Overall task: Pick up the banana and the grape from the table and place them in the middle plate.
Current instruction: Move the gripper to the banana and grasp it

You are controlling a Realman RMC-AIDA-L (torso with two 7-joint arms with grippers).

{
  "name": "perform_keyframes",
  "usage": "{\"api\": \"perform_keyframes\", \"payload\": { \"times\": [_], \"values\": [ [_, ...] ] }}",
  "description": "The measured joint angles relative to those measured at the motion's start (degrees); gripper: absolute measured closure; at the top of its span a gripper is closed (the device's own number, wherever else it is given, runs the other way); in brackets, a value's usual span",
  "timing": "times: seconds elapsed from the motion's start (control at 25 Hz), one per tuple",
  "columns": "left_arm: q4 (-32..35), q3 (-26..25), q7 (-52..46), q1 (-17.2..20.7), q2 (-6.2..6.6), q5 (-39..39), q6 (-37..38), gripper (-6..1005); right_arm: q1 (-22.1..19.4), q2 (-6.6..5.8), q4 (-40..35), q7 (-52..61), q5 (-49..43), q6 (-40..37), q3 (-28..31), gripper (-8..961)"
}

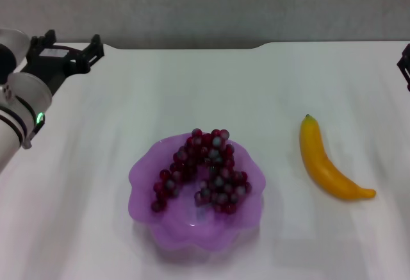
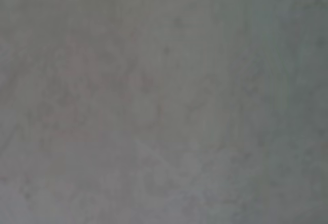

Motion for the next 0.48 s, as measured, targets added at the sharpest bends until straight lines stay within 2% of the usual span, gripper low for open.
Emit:
{"api": "perform_keyframes", "payload": {
  "times": [0.16, 0.48],
  "values": [
    [-4.9, -2.4, -0.6, -3.4, 0.1, 0.1, 0.5, 105, 0.1, 0.01, -0.1, 0.0, -0.1, 0.1, -0.1, 62],
    [-14.8, -2.6, -0.7, -6.7, 0.15, 1.1, 9.2, 105, 1.0, 0.02, -0.2, 0.0, 0.1, 3.3, -0.2, 62]
  ]
}}
